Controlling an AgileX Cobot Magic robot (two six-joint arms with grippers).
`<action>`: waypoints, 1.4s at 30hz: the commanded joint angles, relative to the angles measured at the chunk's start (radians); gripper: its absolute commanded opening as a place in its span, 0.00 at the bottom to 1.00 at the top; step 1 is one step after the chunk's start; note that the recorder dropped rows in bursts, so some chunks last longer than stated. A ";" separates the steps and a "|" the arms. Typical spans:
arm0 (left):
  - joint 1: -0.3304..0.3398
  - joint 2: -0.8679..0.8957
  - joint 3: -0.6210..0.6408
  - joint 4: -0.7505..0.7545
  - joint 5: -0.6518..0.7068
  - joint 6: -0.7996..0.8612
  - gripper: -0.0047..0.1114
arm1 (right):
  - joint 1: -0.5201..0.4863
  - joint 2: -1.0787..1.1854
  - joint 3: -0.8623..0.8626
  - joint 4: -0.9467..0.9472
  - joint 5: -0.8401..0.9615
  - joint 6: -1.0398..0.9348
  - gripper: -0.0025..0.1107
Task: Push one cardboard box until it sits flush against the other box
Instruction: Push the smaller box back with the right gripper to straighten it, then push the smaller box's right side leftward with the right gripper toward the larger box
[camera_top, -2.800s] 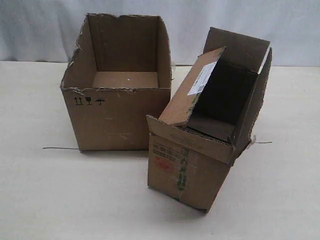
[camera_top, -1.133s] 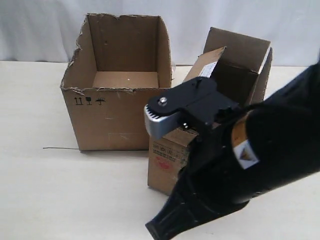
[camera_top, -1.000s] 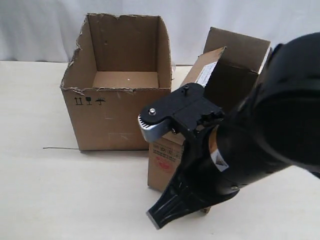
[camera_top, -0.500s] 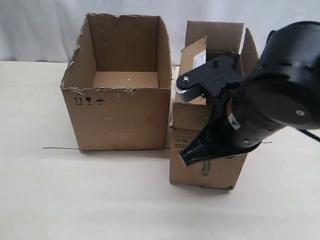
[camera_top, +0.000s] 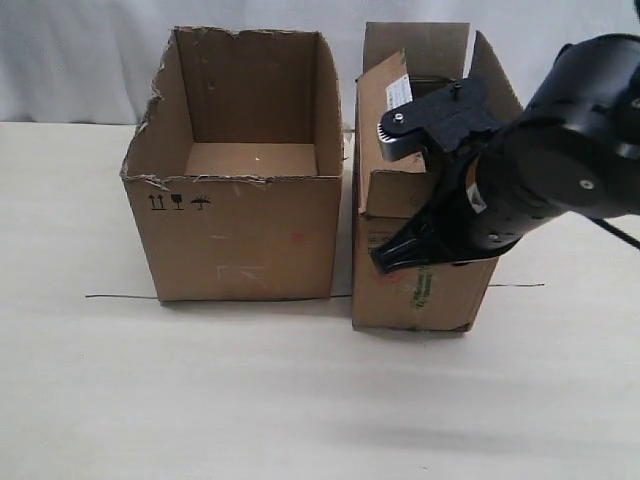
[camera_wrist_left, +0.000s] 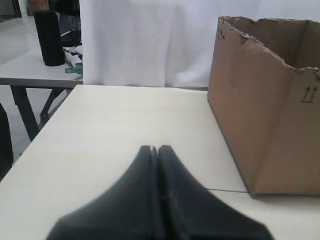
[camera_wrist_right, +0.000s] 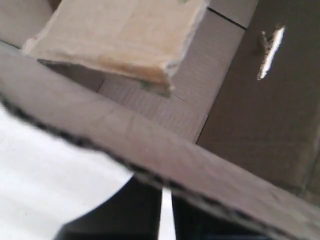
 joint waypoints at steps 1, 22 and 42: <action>-0.006 -0.002 0.003 0.003 -0.004 0.000 0.04 | -0.005 0.046 0.005 -0.087 -0.066 0.053 0.07; -0.006 -0.002 0.003 0.003 -0.010 0.000 0.04 | -0.977 -0.085 -0.102 1.006 -0.095 -0.960 0.07; -0.006 -0.002 0.003 0.003 -0.010 0.000 0.04 | -0.895 0.666 -0.426 1.486 0.017 -1.200 0.07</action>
